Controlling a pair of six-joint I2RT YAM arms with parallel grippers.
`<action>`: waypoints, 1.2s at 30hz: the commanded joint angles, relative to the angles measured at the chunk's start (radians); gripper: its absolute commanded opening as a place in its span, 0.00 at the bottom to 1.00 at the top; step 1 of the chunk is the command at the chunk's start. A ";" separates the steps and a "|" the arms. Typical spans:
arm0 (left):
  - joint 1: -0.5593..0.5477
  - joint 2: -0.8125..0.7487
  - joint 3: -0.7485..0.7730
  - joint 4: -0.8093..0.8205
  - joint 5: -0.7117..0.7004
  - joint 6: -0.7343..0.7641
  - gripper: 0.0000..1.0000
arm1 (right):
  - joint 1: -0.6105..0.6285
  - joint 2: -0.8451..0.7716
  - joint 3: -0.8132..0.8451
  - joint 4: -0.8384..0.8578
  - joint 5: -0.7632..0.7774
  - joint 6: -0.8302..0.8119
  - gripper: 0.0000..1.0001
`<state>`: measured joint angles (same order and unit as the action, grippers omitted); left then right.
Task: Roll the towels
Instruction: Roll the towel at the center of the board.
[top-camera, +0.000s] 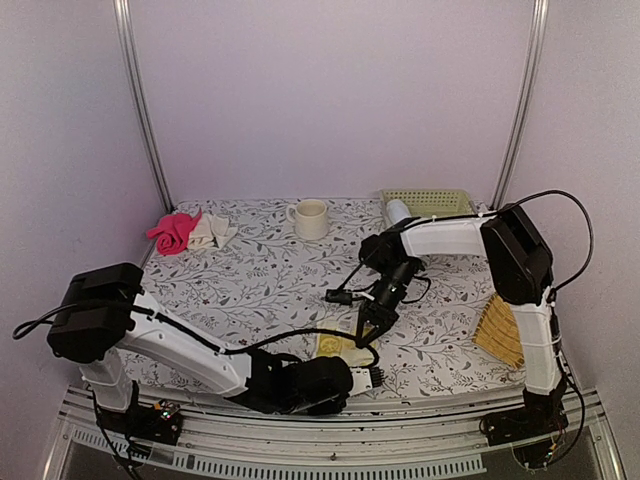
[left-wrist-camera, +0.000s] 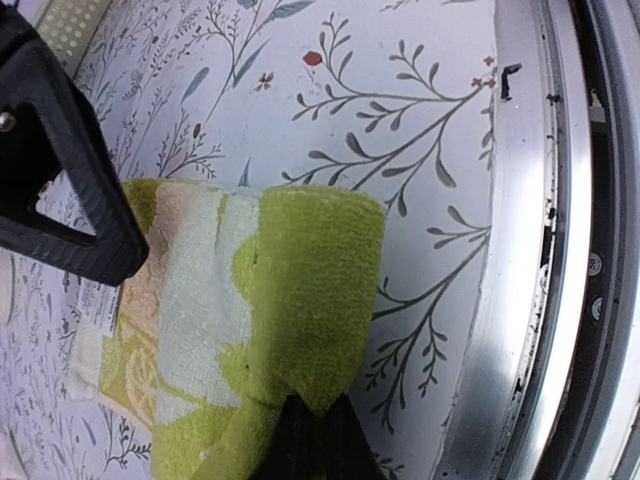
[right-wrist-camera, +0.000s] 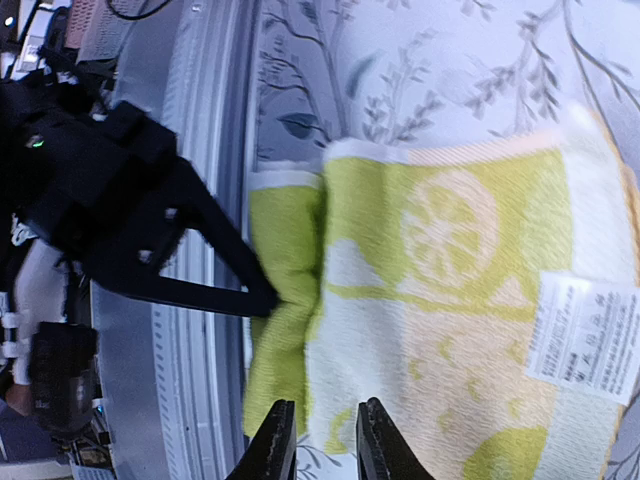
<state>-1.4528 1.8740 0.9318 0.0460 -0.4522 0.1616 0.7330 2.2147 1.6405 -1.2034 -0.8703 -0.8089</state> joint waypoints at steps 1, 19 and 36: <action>0.024 0.026 0.027 -0.109 0.094 -0.062 0.05 | 0.016 0.052 -0.042 0.158 0.216 0.136 0.21; 0.250 0.083 0.159 -0.197 0.590 -0.267 0.00 | -0.061 -0.179 0.125 0.147 0.238 0.135 0.34; 0.562 0.153 -0.019 0.166 1.176 -0.720 0.00 | 0.048 -0.721 -0.557 0.593 0.427 0.047 0.44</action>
<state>-0.9356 1.9808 0.9905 0.1646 0.6209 -0.4034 0.6933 1.4788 1.2209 -0.7296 -0.5846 -0.6895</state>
